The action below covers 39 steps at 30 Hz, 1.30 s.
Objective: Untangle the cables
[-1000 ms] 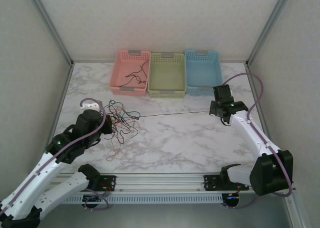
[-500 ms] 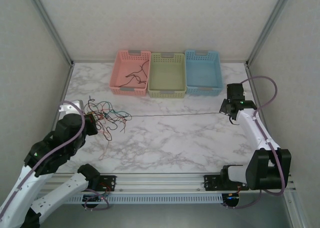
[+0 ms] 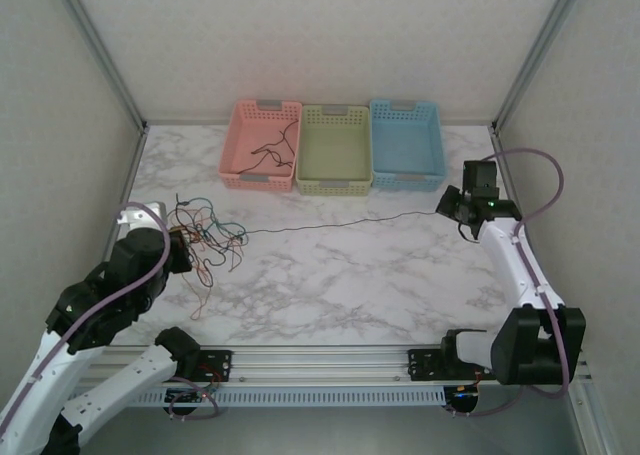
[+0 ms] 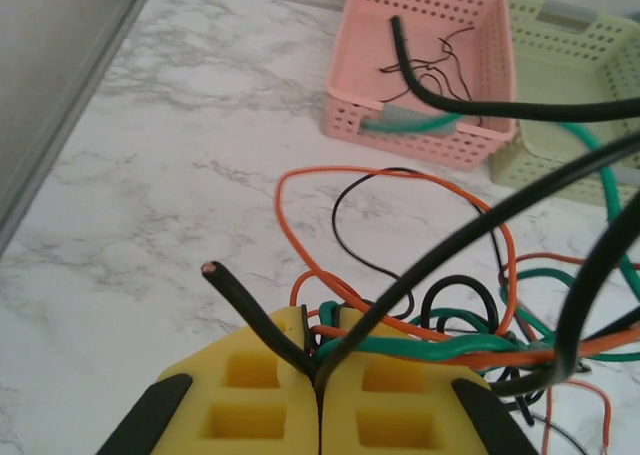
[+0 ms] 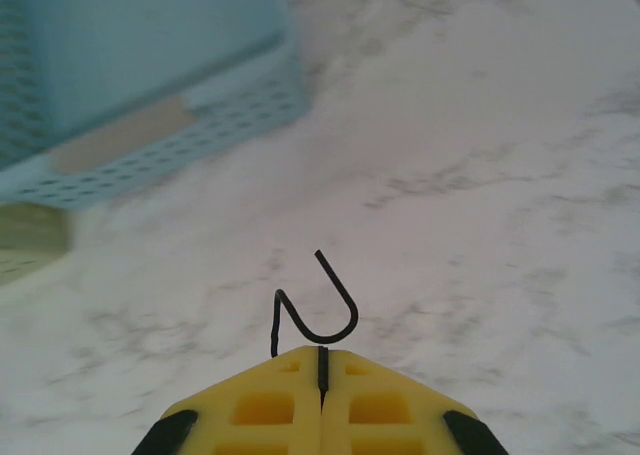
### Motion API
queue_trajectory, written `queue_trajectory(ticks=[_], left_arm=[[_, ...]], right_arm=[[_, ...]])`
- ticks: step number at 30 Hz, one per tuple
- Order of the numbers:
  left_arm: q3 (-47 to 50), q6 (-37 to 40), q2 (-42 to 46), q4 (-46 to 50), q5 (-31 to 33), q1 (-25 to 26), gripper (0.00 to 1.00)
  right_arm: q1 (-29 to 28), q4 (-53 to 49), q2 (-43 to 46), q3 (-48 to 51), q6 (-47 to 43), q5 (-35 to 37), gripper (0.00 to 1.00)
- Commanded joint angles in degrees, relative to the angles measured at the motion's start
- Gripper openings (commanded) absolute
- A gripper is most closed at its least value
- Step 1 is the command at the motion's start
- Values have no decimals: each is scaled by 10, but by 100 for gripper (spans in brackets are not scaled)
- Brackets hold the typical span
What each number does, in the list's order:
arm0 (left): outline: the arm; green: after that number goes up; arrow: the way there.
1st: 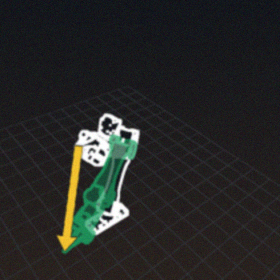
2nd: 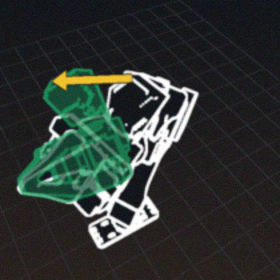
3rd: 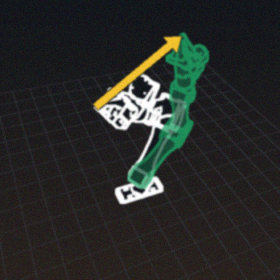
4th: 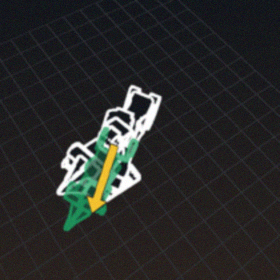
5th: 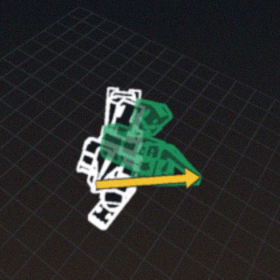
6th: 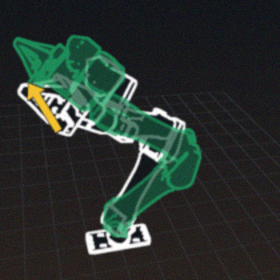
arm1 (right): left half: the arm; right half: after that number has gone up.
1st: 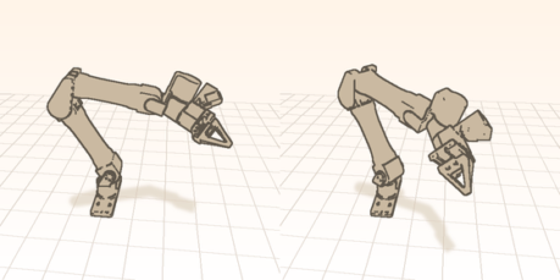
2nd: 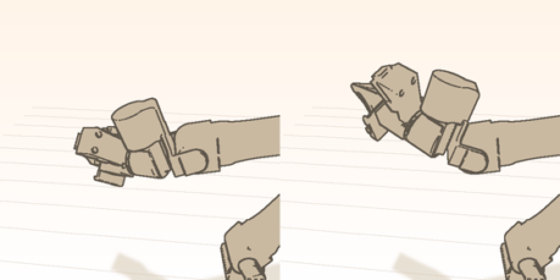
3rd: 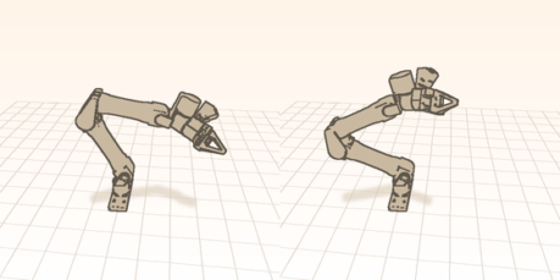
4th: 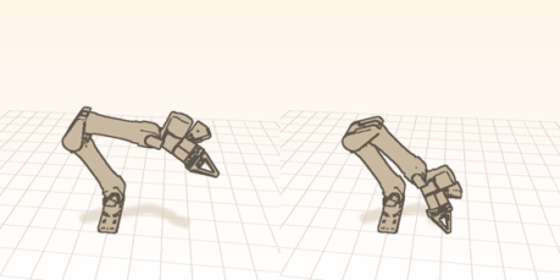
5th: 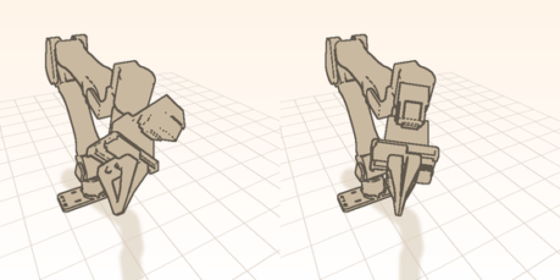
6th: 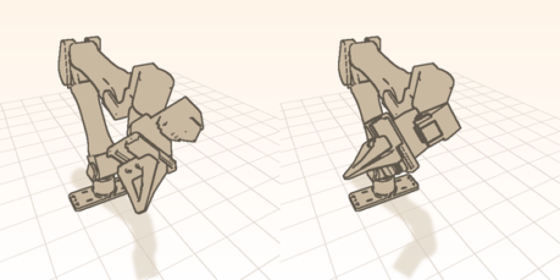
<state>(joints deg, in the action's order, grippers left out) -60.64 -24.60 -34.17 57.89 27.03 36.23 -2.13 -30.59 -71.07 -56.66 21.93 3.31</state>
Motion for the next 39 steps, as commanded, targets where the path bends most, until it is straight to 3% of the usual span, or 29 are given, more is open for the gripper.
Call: queue_trajectory(ticks=[1,5,10,13,17,22,28,32,39], left_arm=[[8,9,-23,-52,-86,-6,0],[15,7,-58,-77,-117,-6,0],[14,13,-107,-101,-136,-6,0],[4,21,-140,-104,-152,-6,0],[-25,40,-183,-82,-161,-6,0],[-26,47,-191,-87,-174,-6,0],[-25,46,-192,-86,-184,-6,0],[-26,47,-190,-85,-189,-6,0],[-25,47,-188,-84,-196,-6,0]], right_arm=[[-28,39,4,-3,1,-131,0],[-83,-5,-26,-27,-27,-152,5],[-110,6,-21,17,-23,-140,31],[-121,13,-24,38,-25,-142,40],[-147,30,-18,48,-41,-180,46],[-219,147,31,80,-60,-277,54],[-341,279,52,117,-199,-333,66],[-379,347,26,126,-271,-359,74],[-418,324,-85,47,-341,-380,75]])
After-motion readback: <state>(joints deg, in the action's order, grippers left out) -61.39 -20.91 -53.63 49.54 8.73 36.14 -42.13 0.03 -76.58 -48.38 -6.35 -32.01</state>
